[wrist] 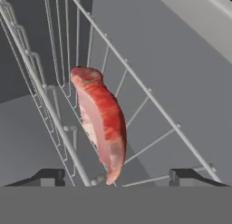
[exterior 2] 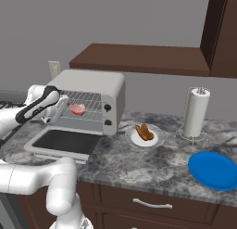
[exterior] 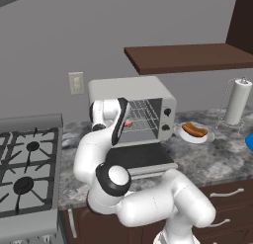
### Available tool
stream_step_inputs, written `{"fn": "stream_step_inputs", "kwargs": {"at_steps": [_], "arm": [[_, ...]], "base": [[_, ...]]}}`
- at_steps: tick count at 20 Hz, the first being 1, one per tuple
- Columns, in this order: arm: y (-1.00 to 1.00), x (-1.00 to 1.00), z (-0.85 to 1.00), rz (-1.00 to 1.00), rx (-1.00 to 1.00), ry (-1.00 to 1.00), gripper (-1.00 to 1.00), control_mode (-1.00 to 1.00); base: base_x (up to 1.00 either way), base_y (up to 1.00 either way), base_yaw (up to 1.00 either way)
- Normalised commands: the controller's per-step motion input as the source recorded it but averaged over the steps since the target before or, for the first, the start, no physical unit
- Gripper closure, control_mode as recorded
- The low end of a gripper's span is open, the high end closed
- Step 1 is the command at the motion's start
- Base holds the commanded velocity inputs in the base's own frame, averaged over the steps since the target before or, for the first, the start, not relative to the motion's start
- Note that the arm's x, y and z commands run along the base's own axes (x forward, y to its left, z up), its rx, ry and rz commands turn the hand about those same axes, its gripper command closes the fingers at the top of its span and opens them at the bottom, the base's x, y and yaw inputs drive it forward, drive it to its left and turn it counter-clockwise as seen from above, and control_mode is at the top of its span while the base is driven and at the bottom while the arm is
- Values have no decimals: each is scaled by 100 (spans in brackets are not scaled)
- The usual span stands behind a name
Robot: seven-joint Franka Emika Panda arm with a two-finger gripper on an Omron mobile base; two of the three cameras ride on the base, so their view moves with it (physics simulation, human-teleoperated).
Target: Open the toaster oven door. Place the hotdog bun on the top rack in the toaster oven and place the steak on the bottom rack.
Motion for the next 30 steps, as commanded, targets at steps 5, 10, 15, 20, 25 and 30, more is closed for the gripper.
{"fn": "stream_step_inputs", "kwargs": {"at_steps": [5,10,15,20,25,30], "arm": [[3,-1,0,-5,0,1,100,-100],[2,-17,0,-9,0,7,100,-100],[2,-29,0,-12,0,14,100,-100],[2,-42,0,-14,0,19,100,-100],[1,-50,-2,-14,0,20,100,-100],[0,-55,-6,-14,0,19,100,-100]], "base": [[0,0,0],[0,0,0],[0,0,0],[0,0,0],[0,0,0],[0,0,0]]}}
